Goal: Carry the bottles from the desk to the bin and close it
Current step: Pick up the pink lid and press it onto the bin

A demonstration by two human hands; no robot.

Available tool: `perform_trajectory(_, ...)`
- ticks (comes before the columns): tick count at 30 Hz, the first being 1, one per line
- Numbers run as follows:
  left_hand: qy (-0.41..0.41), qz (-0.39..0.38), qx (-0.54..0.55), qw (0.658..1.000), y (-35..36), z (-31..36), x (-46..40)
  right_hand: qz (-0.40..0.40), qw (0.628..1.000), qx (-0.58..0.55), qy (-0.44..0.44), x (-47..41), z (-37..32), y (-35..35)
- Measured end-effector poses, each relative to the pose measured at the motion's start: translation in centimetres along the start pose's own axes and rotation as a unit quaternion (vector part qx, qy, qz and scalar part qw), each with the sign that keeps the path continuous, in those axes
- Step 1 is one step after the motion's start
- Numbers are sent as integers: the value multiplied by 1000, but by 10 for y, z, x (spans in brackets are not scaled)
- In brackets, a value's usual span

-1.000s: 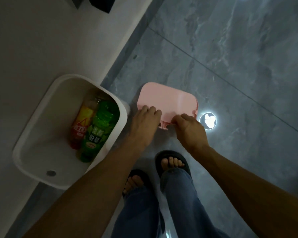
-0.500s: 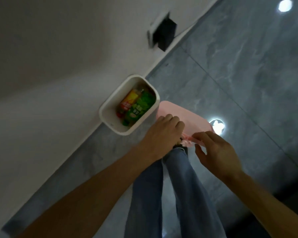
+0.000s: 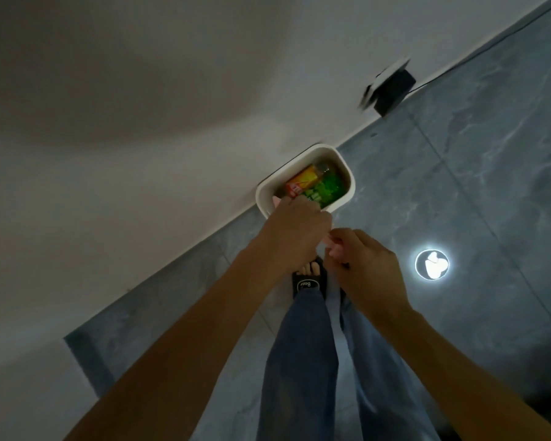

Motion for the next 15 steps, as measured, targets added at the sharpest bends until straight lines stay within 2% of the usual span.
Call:
perform_trajectory(4, -13, 109, 33, 993, 4, -13, -6, 25, 985, -121, 122, -15, 0, 22)
perform_trajectory(6, -28, 176, 82, 980, 14, -14, -3, 49, 949, -237, 202, -20, 5, 36)
perform_trajectory(7, -43, 198, 98, 974, 21, -15, -2, 60, 918, -303, 250, -22, 8, 43)
perform_trajectory(9, -85, 192, 121, 970, 43, -20, -1, 65, 828, -445, 334, -28, 16, 60)
perform_trajectory(11, -124, 164, 156, 966, 70, -25, -3, 52, 728, -571, 377, -36, 23, 76)
perform_trajectory(12, -134, 156, 173, 963, 83, -28, -5, 43, 690, -610, 387, -41, 28, 83)
perform_trajectory(15, -137, 151, 190, 960, 117, -36, -15, 18, 631, -668, 393, -57, 40, 102)
Point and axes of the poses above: each hand's wrist, its own x-axis away from the middle knuckle, its own y-axis out of the palm, z = x × y, the point moved 3 cm from there along -x, towards the middle knuckle, and after that the axes turned 1 degree about -y, right-handed, at the moved point
